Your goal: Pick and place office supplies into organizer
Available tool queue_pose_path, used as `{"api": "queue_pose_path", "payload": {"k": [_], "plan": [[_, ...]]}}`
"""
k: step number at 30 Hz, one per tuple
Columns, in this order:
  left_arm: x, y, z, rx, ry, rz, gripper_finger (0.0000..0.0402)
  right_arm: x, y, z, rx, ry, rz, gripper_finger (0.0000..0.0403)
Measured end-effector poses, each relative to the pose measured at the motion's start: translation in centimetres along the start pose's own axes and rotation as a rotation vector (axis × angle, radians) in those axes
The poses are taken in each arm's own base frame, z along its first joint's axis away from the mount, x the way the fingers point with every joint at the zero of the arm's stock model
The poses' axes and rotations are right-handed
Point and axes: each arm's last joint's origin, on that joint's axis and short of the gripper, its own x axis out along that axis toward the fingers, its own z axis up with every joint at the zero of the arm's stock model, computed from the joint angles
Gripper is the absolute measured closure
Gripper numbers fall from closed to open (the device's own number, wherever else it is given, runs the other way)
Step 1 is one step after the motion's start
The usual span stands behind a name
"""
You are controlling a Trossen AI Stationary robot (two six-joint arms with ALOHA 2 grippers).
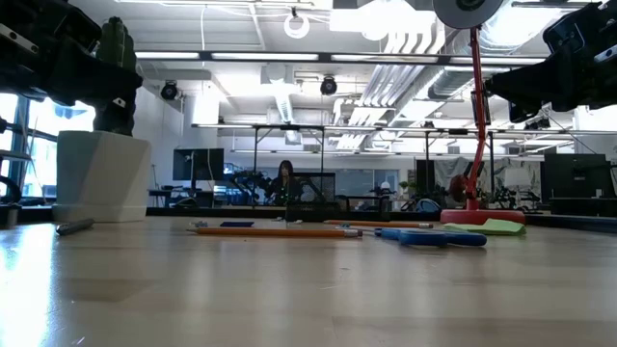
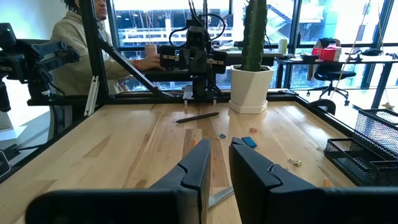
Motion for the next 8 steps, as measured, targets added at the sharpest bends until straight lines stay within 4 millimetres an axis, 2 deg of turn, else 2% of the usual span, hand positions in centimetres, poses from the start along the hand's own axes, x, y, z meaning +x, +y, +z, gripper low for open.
{"api": "queue_pose_path", "payload": {"k": [8], "plan": [[0.0, 0.0, 0.0, 0.0, 0.0, 0.0, 0.0389, 0.0, 0.0, 0.0, 0.0, 0.0, -0.001, 0.0352]]}}
